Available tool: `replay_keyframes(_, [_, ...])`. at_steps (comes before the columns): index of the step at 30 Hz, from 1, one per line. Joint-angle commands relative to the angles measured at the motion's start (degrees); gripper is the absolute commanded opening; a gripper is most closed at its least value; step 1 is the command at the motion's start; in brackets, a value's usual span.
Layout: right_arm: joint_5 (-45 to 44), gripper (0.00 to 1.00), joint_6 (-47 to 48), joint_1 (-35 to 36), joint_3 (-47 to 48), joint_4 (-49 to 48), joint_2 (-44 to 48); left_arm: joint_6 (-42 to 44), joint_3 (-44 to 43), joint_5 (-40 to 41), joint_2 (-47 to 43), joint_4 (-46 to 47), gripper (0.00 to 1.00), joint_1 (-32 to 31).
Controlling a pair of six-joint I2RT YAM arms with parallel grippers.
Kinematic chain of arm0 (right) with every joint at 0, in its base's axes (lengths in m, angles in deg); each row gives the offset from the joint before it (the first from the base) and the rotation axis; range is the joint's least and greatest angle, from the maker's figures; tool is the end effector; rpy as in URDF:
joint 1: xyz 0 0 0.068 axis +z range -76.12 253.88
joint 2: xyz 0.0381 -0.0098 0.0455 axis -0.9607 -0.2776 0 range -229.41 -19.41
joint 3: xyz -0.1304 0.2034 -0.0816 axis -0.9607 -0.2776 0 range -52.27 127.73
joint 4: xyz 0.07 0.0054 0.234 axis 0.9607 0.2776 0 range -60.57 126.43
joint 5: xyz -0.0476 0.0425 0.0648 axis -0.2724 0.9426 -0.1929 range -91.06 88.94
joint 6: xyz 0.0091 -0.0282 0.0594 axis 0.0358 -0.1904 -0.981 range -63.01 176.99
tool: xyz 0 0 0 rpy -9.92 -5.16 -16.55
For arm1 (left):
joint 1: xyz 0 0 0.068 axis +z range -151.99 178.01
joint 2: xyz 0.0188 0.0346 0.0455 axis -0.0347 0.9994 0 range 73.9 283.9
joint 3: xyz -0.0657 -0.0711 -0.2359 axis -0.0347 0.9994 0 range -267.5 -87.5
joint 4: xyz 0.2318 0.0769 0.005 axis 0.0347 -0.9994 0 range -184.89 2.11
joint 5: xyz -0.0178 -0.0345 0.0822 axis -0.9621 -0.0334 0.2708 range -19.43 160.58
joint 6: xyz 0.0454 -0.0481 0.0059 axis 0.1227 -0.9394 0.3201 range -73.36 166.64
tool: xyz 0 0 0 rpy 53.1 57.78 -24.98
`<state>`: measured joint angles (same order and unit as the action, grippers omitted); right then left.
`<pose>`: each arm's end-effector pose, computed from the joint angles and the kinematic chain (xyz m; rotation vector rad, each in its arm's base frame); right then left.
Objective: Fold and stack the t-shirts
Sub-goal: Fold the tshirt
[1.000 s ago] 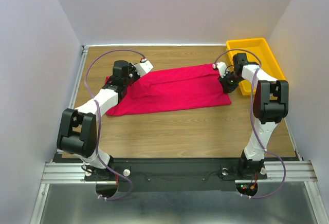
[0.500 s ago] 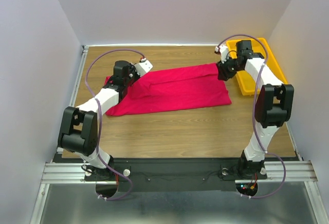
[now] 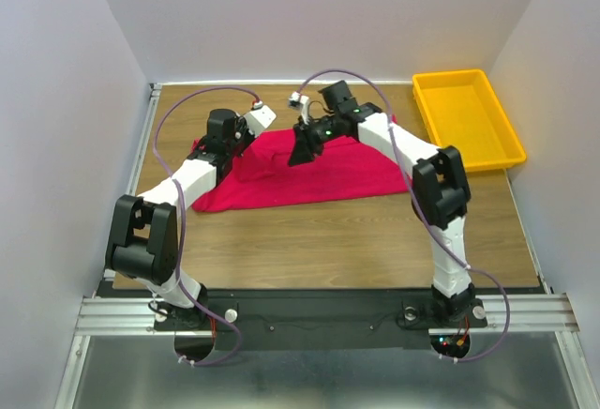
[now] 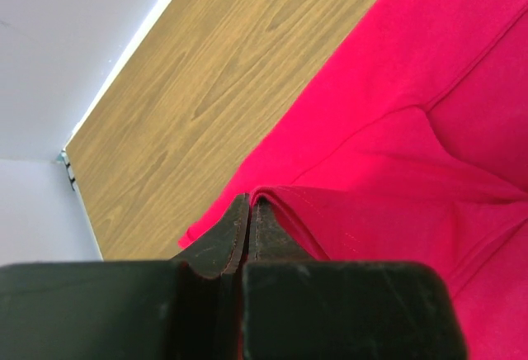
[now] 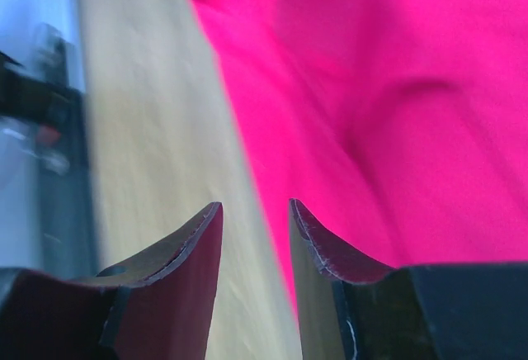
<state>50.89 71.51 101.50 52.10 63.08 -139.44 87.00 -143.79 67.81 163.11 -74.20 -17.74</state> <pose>0.3767 0.2436 0.2420 -1.2034 1.9783 1.1992 0.3448 -0.0998 0.2446 0.9287 1.6730 0.2444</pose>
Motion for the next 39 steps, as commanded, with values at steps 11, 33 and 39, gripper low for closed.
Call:
replay_keyframes(11, [2.6,0.44,-19.7,1.1,1.9,-12.3,-4.0,-6.9,-4.9,-0.4,4.1,1.4,0.00,1.2])
replay_keyframes(33, [-14.3,0.45,-0.3,7.8,2.8,-5.4,-1.2,-27.6,-22.3,20.0,10.0,-6.6,0.86,6.9])
replay_keyframes(39, [-31.2,0.50,8.1,18.3,8.9,-2.6,-5.0,-45.8,-12.9,8.0,-12.8,-11.1,0.97,14.8])
